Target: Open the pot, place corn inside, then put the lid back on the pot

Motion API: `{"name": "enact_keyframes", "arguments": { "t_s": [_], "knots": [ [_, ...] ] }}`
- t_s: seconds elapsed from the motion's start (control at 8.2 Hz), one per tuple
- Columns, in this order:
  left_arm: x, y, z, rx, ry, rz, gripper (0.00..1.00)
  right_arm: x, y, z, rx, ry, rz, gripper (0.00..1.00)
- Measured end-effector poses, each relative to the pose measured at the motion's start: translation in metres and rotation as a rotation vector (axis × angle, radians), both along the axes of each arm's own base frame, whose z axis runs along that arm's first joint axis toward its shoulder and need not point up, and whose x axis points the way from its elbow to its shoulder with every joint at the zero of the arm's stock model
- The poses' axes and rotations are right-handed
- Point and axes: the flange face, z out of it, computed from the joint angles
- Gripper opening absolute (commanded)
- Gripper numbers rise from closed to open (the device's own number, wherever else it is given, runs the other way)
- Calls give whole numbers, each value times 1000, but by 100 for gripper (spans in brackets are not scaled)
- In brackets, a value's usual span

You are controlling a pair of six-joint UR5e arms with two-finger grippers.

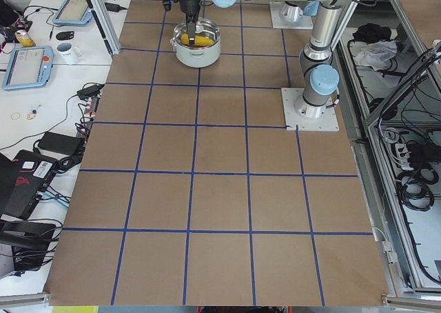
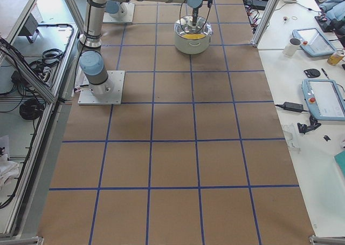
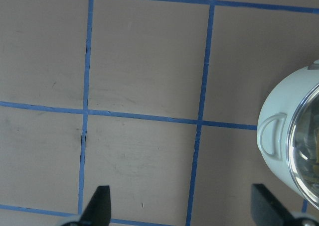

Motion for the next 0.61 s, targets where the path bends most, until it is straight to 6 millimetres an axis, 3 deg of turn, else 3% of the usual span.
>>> {"name": "enact_keyframes", "arguments": {
  "t_s": [0.24,0.61],
  "knots": [
    [0,0,0,-1,1,0,100,0,-1,0,-3,2,0,28],
    [0,0,0,-2,4,1,100,1,-3,3,-28,-15,-12,65]
  ]
}}
